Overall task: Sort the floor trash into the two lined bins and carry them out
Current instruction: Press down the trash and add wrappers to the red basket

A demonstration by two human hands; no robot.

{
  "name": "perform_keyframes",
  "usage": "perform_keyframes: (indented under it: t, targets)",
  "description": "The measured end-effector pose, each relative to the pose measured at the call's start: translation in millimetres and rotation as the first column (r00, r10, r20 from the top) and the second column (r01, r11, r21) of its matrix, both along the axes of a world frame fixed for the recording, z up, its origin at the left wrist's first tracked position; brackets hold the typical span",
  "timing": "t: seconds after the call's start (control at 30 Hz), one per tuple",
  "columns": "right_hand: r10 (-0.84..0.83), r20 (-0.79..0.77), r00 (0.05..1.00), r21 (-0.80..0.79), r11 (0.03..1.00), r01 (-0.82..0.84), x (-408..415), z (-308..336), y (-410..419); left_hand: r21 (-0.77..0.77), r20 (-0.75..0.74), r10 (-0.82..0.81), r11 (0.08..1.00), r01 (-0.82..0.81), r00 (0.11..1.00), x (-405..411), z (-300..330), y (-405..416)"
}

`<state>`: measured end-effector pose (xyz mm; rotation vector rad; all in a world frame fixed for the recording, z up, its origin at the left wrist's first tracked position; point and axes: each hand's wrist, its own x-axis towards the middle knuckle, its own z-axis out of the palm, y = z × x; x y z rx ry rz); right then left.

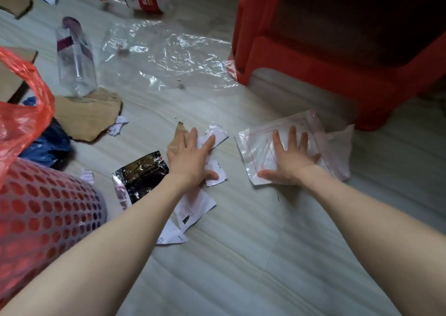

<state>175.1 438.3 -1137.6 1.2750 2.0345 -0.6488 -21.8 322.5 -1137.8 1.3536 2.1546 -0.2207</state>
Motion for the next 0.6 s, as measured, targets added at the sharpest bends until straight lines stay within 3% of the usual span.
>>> perform_keyframes:
  t: [0.17, 0.27, 0.37, 0.5, 0.6]
  targets:
    - [0.002, -0.004, 1.0, 0.002, 1.0, -0.002, 1, -1, 1, 0.274, -0.094, 0.02, 0.962, 0.006, 0.995, 4, -2, -8]
    - [-0.003, -0.021, 1.0, 0.006, 1.0, 0.003, 0, -2, 1, 0.359, -0.134, 0.011, 0.933, 0.039, 0.991, 2, -6, -9]
    - [-0.01, -0.029, 1.0, 0.01, 1.0, 0.011, 0, -3, 1, 0.348, -0.105, -0.002, 0.937, 0.038, 0.994, 7, -5, -11]
    - [-0.011, -0.023, 1.0, 0.017, 1.0, 0.011, 0, -3, 1, 0.153, -0.099, -0.137, 0.977, 0.151, 0.986, 18, 0, -19]
    - [-0.006, -0.019, 1.0, 0.03, 1.0, 0.006, -1, -2, 1, 0.185, -0.111, -0.073, 0.978, 0.093, 0.991, 21, 4, -16]
